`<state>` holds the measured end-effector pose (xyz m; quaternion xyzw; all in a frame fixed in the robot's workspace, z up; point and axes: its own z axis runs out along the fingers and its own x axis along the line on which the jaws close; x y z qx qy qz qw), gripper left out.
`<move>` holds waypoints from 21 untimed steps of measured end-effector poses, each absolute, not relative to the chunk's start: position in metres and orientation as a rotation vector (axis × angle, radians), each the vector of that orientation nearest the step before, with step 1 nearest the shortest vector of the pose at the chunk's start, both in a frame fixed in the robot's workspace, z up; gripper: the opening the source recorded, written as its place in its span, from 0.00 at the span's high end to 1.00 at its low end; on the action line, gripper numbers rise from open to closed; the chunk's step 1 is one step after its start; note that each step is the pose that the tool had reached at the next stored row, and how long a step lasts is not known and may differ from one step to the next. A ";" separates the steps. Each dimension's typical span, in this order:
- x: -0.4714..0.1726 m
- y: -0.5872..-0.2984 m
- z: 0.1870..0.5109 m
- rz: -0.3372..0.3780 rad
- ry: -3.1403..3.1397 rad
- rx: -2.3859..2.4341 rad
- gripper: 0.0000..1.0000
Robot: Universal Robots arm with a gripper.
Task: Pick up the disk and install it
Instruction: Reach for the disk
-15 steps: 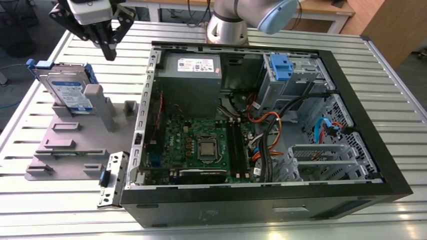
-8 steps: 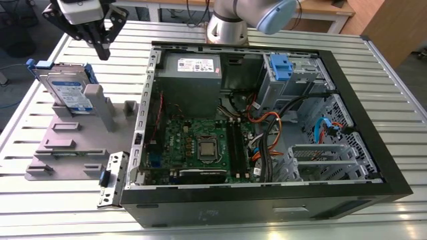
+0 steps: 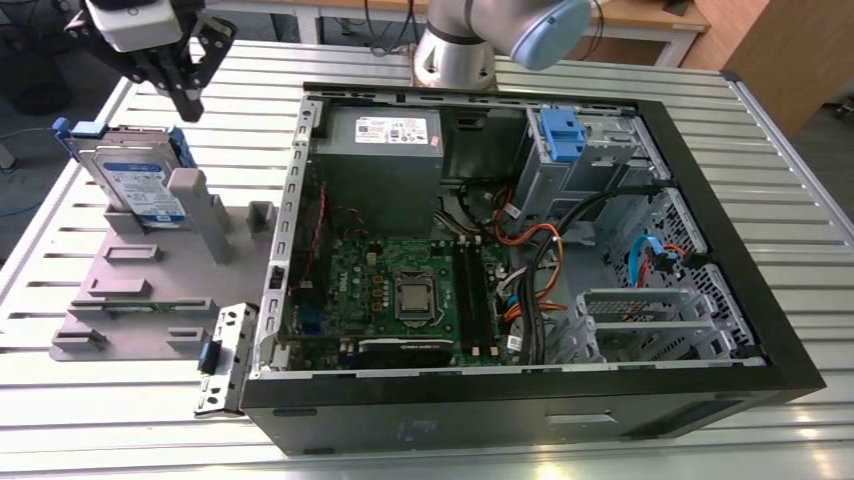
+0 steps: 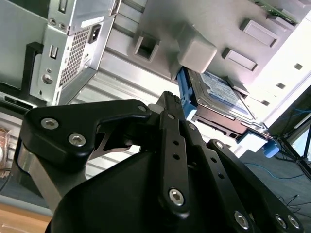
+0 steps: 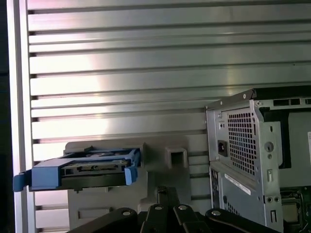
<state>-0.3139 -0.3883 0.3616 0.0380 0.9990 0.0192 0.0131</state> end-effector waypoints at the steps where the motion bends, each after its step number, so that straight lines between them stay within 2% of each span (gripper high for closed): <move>1: -0.316 -0.388 0.361 0.059 3.112 0.118 0.89; 21: -0.364 -0.382 0.347 0.044 3.112 0.119 0.89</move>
